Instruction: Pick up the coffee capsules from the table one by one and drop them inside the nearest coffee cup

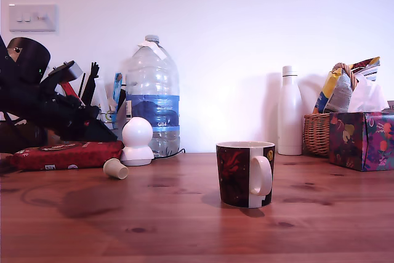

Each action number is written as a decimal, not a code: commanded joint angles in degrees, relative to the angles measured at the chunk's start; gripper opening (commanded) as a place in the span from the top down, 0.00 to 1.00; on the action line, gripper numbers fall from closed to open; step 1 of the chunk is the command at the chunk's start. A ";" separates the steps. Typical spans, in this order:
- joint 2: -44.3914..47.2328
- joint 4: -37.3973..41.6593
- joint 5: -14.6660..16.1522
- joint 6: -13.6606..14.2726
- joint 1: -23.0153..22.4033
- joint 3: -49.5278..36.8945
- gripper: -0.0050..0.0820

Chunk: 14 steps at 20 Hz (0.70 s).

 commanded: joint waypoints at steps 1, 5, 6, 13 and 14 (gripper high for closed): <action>0.00 -1.14 1.22 -0.15 0.04 -1.14 0.67; -0.81 -7.32 2.34 3.56 -0.46 -1.14 0.11; -0.92 -7.72 1.88 2.82 -0.50 -1.14 0.11; -0.98 -9.79 -3.63 2.27 -0.46 -1.14 0.11; -0.98 -9.57 -3.63 2.40 -0.46 -1.14 0.11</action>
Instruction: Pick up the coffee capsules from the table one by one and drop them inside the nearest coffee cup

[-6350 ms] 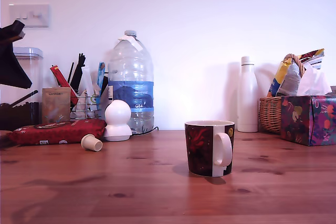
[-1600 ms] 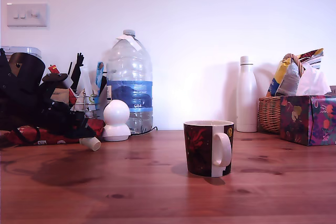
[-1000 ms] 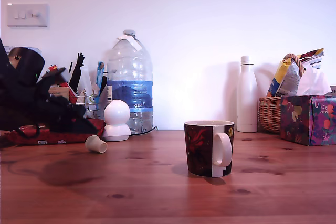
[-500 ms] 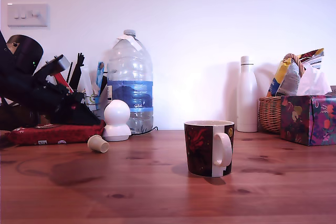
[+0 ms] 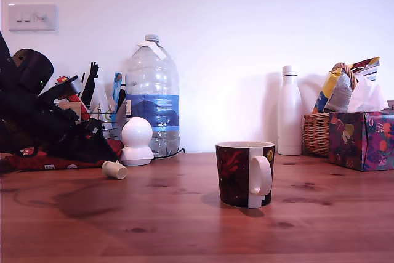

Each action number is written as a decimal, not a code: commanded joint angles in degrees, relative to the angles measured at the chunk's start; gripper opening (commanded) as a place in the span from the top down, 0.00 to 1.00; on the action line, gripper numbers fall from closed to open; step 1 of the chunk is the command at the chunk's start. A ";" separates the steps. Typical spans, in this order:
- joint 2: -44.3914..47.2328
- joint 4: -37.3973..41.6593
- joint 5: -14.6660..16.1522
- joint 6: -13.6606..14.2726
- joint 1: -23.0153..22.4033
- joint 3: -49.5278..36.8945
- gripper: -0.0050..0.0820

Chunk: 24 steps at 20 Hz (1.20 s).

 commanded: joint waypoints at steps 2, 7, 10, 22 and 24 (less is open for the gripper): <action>-0.98 0.57 0.11 1.49 -0.15 -1.11 0.11; -0.04 3.93 0.24 7.04 -0.72 -1.11 0.11; 0.70 7.41 0.28 7.43 -1.29 -1.11 0.11; 7.50 14.32 -0.07 7.39 -1.70 -1.11 0.11; 8.74 15.15 -0.39 7.23 -1.70 -1.09 0.11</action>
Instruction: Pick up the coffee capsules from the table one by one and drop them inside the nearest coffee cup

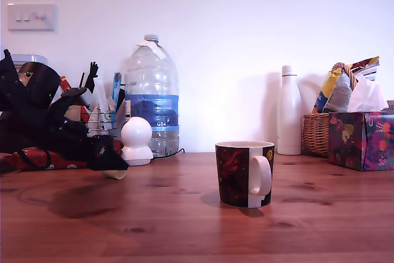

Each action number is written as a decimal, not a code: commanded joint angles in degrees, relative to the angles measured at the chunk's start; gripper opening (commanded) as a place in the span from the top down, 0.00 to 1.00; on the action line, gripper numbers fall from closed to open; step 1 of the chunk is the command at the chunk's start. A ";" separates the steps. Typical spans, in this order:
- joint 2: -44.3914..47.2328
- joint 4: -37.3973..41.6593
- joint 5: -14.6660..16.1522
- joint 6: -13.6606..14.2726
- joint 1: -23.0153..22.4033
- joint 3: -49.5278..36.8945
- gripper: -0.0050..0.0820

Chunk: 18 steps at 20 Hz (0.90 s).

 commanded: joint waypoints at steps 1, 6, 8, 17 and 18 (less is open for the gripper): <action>3.54 0.66 -0.39 -0.15 -0.15 -1.01 0.11; 4.57 0.66 -2.47 -0.20 -0.15 -0.96 0.11; 4.59 0.70 -2.60 -0.17 -0.15 -0.96 0.11; 4.59 3.76 -3.02 -2.80 -0.15 -0.74 0.61; 4.59 3.61 -2.99 -2.80 -0.15 -0.74 0.67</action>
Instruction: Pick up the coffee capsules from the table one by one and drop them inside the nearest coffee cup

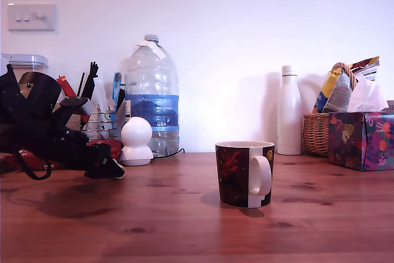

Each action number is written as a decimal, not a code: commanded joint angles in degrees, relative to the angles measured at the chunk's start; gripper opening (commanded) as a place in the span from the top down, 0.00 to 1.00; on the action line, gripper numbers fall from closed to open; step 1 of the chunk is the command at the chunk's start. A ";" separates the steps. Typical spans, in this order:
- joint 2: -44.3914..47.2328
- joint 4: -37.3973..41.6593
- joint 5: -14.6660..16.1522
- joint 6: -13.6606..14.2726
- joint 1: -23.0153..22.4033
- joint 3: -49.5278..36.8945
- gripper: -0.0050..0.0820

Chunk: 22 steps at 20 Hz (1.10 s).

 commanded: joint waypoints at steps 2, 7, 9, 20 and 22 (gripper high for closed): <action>1.33 0.33 0.11 -0.15 -0.15 -0.72 0.70; 1.29 -0.28 0.66 -0.90 -0.15 -0.72 0.72; 0.83 -0.42 2.56 -2.71 -0.39 -0.72 0.72; -10.75 -11.47 9.55 -1.77 -2.67 -0.72 0.72; -13.66 -15.65 9.57 -0.22 -3.43 -0.72 0.72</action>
